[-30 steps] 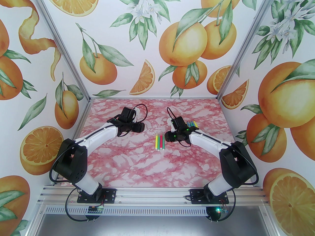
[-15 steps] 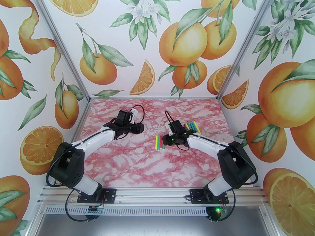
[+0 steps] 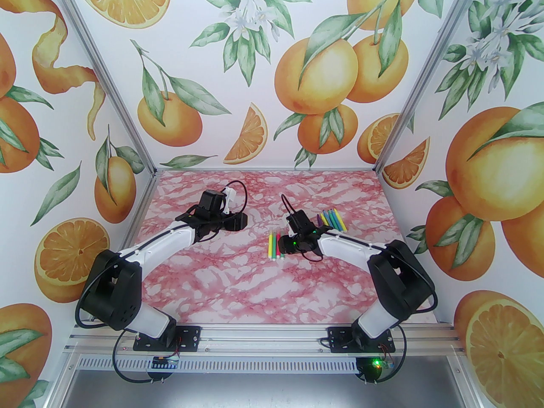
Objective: Open the pen caps
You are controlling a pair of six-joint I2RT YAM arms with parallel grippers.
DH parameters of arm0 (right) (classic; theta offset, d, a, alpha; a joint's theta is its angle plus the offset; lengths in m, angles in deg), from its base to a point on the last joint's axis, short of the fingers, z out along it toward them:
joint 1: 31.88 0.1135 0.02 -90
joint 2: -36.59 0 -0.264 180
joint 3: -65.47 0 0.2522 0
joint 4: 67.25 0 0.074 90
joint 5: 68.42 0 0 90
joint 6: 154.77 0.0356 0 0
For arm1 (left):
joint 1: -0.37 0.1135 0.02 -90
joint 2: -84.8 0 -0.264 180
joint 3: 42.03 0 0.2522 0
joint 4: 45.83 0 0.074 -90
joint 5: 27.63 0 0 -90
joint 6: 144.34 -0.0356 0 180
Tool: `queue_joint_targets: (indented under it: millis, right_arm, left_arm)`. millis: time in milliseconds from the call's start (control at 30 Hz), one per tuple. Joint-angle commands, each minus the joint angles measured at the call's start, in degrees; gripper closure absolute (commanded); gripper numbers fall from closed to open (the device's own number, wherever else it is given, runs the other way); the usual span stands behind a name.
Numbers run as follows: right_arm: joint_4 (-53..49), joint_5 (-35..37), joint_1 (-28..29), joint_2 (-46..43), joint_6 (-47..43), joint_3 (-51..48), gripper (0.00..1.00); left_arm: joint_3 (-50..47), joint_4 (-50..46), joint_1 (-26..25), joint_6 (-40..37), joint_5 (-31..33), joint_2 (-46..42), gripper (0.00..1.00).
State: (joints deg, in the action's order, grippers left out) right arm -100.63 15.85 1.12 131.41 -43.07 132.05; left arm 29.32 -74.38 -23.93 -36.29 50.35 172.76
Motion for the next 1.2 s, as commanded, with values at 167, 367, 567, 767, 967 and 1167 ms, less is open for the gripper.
queue_joint_targets:
  millis: [167, 367, 567, 767, 967, 1167]
  right_arm:
    - [0.81, 2.6, 0.8, 1.91, 1.42, 1.96, 0.59]
    - [0.76, 2.77, 0.96, 3.39, 1.51, 2.53, 0.59]
    - [0.79, 2.75, 1.25, 4.72, 1.51, 3.23, 0.59]
    - [0.41, 3.32, 1.39, 5.93, 1.43, 3.73, 0.59]
    - [-1.84, 5.75, 1.43, 7.28, 1.01, 4.96, 0.6]
    - [-4.63, 9.31, 1.37, 7.9, -0.19, 6.23, 0.6]
  left_arm:
    - [-1.4, 1.23, 0.64, 0.94, 0.98, -2.27, 0.36]
    - [-1.6, 1.08, 0.83, 0.94, 0.98, -2.62, 0.36]
    - [-1.6, 1.08, 0.99, 1.09, 1.17, -2.8, 0.36]
    - [-1.57, 1.06, 1.0, 1.2, 1.01, -2.62, 0.36]
    - [-1.6, 1.02, 1.09, 1.29, 1.22, -2.67, 0.36]
    - [-1.65, 0.99, 1.16, 1.29, 1.2, -2.89, 0.36]
